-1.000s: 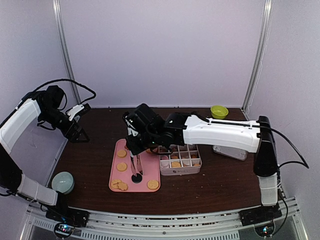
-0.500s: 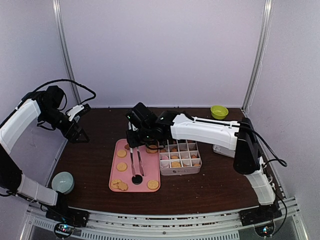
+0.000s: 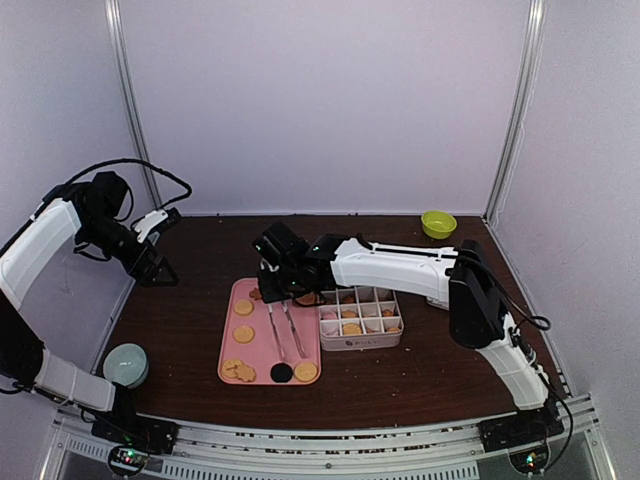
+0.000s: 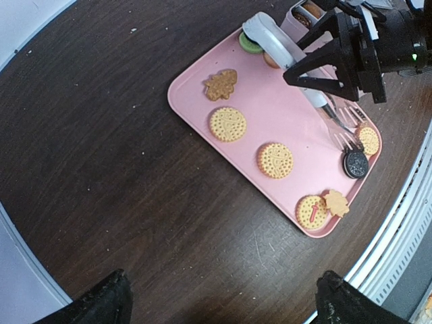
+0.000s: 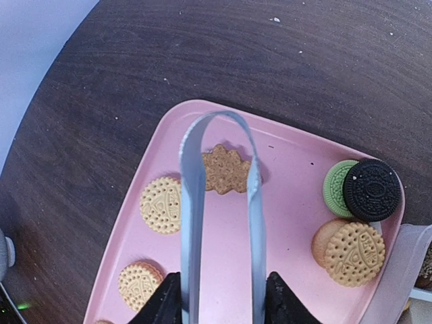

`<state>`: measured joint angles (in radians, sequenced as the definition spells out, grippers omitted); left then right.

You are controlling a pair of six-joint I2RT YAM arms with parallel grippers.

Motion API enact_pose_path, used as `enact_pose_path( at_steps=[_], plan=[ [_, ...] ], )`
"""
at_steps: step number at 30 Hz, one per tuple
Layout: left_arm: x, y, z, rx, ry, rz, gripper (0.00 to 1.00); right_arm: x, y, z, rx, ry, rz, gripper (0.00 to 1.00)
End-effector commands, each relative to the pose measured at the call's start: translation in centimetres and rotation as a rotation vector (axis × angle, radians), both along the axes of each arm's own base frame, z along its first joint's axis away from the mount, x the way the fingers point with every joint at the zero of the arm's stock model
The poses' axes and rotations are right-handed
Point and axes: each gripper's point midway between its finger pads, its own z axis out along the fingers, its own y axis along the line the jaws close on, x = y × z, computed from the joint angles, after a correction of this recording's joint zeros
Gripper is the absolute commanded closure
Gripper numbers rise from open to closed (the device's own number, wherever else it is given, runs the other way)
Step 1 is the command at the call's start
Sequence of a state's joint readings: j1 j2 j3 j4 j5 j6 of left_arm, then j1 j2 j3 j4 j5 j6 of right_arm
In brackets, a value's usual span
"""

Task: Pack the cookies
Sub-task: Place the clamp on the plate.

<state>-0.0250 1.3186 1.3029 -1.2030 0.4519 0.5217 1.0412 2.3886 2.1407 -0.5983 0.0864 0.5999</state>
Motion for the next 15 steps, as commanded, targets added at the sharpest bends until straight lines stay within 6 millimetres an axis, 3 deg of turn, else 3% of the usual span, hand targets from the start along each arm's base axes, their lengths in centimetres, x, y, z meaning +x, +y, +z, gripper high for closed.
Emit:
enact_pose_path(
  at_steps=[1, 5, 11, 15],
  plan=[
    [0.1, 0.2, 0.5, -0.002, -0.033, 0.002, 0.02, 1.1, 1.0, 1.2, 0.076, -0.01, -0.026, 0.56],
    [0.2, 0.2, 0.5, -0.001, -0.034, 0.001, 0.02, 1.3, 1.0, 1.4, 0.089, -0.012, -0.028, 0.49],
    [0.2, 0.2, 0.6, 0.0, -0.037, 0.003, 0.02, 1.6, 0.8, 2.3, 0.099, -0.024, -0.035, 0.47],
    [0.2, 0.3, 0.6, 0.003, -0.039, 0.005, 0.02, 2.2, -1.0, 4.9, 0.106, -0.056, -0.058, 0.46]
  ],
)
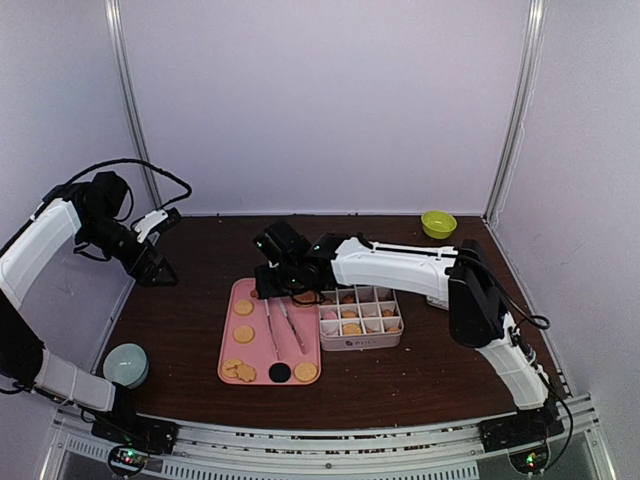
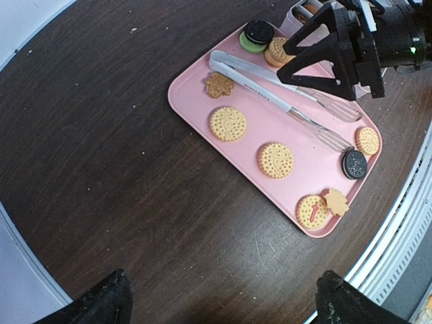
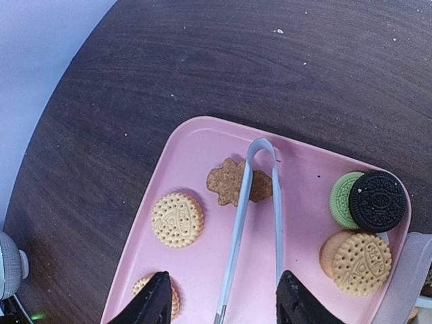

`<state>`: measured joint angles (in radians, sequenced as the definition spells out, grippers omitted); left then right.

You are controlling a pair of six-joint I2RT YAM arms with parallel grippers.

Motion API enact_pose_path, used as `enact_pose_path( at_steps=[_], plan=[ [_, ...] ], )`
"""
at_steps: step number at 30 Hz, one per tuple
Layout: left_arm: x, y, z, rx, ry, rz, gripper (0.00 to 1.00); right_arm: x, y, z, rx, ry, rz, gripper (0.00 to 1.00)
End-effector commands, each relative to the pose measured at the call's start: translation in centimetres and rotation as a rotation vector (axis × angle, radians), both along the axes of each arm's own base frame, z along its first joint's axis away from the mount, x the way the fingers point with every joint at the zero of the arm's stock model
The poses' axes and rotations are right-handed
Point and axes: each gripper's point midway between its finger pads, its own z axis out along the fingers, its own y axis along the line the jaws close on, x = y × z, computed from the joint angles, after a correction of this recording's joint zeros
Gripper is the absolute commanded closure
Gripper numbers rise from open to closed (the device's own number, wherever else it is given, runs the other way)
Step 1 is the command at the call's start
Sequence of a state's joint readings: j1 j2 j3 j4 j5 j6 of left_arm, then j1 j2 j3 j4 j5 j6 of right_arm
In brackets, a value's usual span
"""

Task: Pack the cookies
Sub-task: Place the clamp on the plate, then move the box lid to the center of the board.

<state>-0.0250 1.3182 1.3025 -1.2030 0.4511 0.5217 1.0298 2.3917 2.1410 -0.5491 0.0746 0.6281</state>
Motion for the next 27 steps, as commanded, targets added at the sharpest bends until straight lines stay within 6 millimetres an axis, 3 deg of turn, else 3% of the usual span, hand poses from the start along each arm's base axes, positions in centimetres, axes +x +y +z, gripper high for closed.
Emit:
enact_pose_path(
  at_steps=[1, 4, 8, 12, 16, 19, 27],
  plan=[
    [0.2, 0.3, 0.6, 0.004, -0.038, 0.005, 0.02, 1.5, -2.5, 5.4, 0.049, -0.067, -0.05, 0.46],
    [0.2, 0.3, 0.7, 0.006, -0.042, 0.006, 0.02, 2.3, -7.6, 7.2, 0.011, -0.105, -0.127, 0.45],
    [0.4, 0.3, 0.7, 0.005, -0.045, 0.006, 0.02, 3.4, -17.6, 8.1, -0.102, -0.135, -0.32, 0.44],
    [0.6, 0.2, 0.8, -0.002, -0.044, 0.006, 0.02, 3.5, -27.7, 4.8, -0.244, -0.08, -0.52, 0.46],
    [0.6, 0.2, 0.9, -0.002, -0.046, 0.007, 0.02, 2.8, -34.6, 0.5, -0.344, 0.009, -0.642, 0.48],
    [0.6, 0.3, 0.9, -0.002, -0.047, 0.011, 0.02, 2.1, -36.8, -2.1, -0.391, 0.056, -0.671, 0.49],
    [0.5, 0.3, 1.0, 0.002, -0.047, 0.014, 0.02, 2.1, -37.9, -5.6, -0.414, 0.119, -0.686, 0.51]
  ],
)
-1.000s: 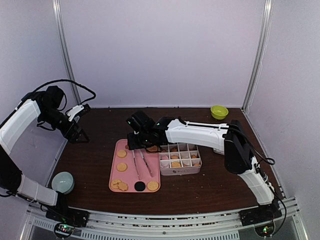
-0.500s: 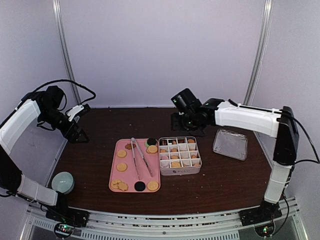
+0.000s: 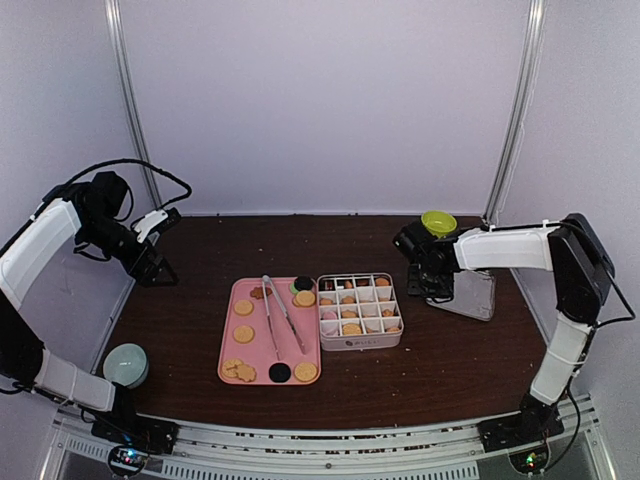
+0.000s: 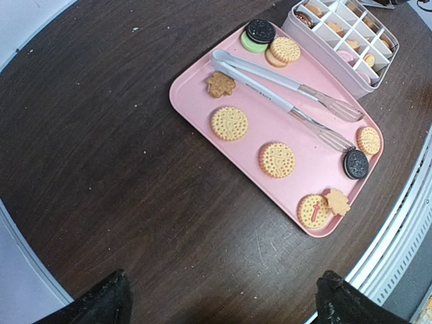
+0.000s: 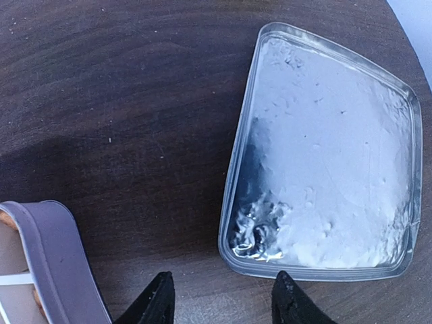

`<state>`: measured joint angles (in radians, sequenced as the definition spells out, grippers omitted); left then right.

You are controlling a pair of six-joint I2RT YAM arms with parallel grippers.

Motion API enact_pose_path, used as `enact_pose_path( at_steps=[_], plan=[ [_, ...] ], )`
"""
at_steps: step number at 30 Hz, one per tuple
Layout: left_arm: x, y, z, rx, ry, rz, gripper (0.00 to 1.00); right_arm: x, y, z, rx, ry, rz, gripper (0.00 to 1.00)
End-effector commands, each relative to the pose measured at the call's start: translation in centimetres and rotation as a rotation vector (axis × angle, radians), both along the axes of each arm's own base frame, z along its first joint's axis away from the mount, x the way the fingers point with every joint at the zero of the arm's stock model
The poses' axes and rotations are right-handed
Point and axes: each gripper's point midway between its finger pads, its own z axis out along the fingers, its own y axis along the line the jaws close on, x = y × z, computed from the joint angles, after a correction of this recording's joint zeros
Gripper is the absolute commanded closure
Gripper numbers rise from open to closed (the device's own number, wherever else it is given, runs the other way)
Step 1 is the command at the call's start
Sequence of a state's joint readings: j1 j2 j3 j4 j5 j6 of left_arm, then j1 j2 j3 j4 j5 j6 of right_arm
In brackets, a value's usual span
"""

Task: Pack the cookies
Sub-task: Move the box lid to the center of the board.

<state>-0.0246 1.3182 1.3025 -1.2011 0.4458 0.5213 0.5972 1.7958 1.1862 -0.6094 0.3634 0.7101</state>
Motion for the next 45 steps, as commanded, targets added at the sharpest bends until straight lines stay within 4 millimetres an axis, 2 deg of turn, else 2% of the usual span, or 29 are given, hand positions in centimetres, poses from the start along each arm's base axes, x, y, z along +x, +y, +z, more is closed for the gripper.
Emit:
enact_pose_path(
  at_steps=[1, 9, 15, 24, 28, 32, 35, 40, 45],
  plan=[
    [0.4, 0.3, 1.0, 0.0, -0.046, 0.013, 0.02, 0.8, -0.8, -1.0, 0.011, -0.009, -0.042, 0.51],
    [0.5, 0.4, 0.8, 0.004, -0.039, 0.015, 0.02, 1.0, -1.4, -3.5, 0.049, 0.029, -0.042, 0.52],
    [0.6, 0.4, 0.8, 0.005, -0.041, 0.014, 0.02, 0.6, -1.4, -5.4, 0.07, 0.058, -0.034, 0.58],
    [0.6, 0.4, 1.1, 0.004, -0.044, 0.016, 0.02, 1.6, -0.6, -5.6, 0.075, 0.066, -0.004, 0.71],
    [0.6, 0.4, 1.0, 0.005, -0.042, 0.017, 0.02, 1.6, -0.1, -5.5, 0.094, 0.067, 0.007, 0.82],
    [0.5, 0.3, 0.9, -0.001, -0.038, 0.014, 0.02, 0.2, 0.2, -5.9, 0.132, 0.074, 0.014, 0.87],
    [0.5, 0.3, 0.9, 0.0, -0.038, 0.014, 0.02, -1.7, 0.9, -6.1, 0.139, 0.088, 0.043, 0.88],
    [0.4, 0.2, 0.8, -0.004, -0.033, 0.01, 0.02, -5.6, 1.7, -5.7, 0.101, 0.109, 0.093, 0.88],
    [0.2, 0.2, 0.7, -0.003, -0.033, 0.006, 0.02, -7.8, 1.8, -4.9, 0.091, 0.123, 0.114, 0.87]
  ],
)
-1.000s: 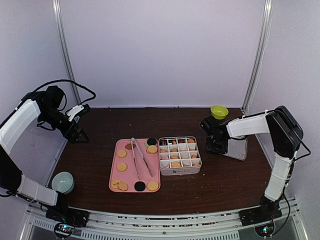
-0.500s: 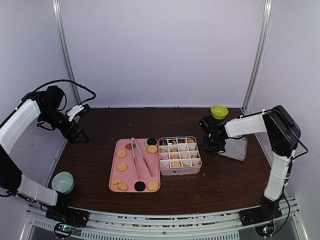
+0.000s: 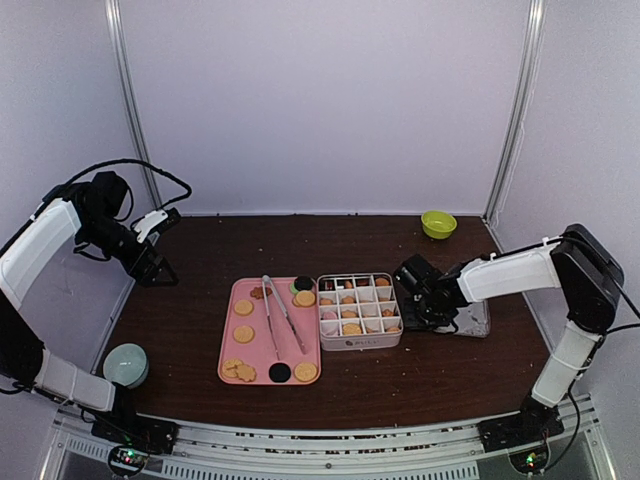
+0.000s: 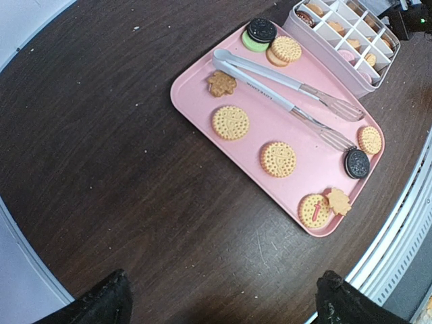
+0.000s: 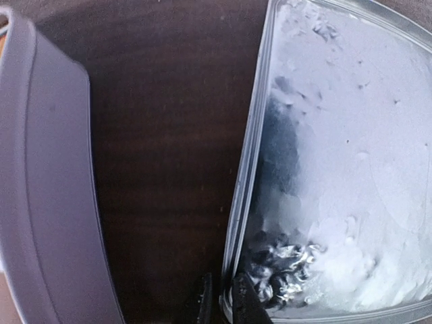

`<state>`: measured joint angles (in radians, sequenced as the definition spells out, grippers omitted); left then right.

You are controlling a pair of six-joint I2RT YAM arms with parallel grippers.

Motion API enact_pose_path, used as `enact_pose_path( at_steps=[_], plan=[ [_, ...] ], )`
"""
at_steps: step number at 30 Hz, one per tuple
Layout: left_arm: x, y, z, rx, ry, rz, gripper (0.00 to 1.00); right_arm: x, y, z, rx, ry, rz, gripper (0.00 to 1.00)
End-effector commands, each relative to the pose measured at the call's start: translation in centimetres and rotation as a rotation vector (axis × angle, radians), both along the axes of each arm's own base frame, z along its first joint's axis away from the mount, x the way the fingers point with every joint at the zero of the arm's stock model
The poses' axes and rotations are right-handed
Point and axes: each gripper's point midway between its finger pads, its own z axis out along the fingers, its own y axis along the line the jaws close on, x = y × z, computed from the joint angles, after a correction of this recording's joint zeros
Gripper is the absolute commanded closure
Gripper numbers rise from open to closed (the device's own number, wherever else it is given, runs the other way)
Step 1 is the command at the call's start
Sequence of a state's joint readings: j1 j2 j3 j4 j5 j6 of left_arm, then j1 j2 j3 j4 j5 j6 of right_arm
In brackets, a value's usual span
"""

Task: Pack the cookies
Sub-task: Move the box lid to the center of the board, then pick up the box lid from the center of the board.

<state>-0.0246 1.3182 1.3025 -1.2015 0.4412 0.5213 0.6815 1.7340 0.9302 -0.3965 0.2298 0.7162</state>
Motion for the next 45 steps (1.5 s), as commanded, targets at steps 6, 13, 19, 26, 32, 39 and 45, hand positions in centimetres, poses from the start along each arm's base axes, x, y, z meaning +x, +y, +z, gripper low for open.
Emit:
enact_pose_path(
  at_steps=[6, 13, 19, 26, 32, 39, 45],
  plan=[
    [0.3, 0.1, 0.9, -0.012, -0.035, 0.001, 0.02, 0.2, -0.9, 2.0, -0.101, 0.029, -0.009, 0.65],
    [0.0, 0.2, 1.2, -0.004, -0.043, 0.005, 0.02, 3.7, -1.0, 1.9, -0.148, 0.021, -0.027, 0.69],
    [0.1, 0.1, 1.2, -0.006, -0.041, 0.003, 0.02, 3.9, -2.5, 0.0, -0.152, 0.045, -0.057, 0.7],
    [0.4, 0.0, 1.5, -0.019, -0.039, 0.004, 0.02, 3.6, -1.6, -1.3, -0.083, 0.056, -0.046, 0.78],
    [0.7, 0.2, 1.6, -0.01, -0.038, 0.014, 0.02, 3.7, -0.4, 0.1, -0.024, 0.026, -0.033, 1.0],
    [1.3, -0.1, 1.7, -0.026, -0.038, 0.016, 0.02, 4.0, -0.3, 7.9, 0.056, -0.117, -0.036, 1.0],
    [1.7, -1.4, 2.2, -0.108, -0.059, -0.021, 0.02, 2.6, 3.6, 17.7, 0.33, -0.271, 0.072, 1.0]
  ],
)
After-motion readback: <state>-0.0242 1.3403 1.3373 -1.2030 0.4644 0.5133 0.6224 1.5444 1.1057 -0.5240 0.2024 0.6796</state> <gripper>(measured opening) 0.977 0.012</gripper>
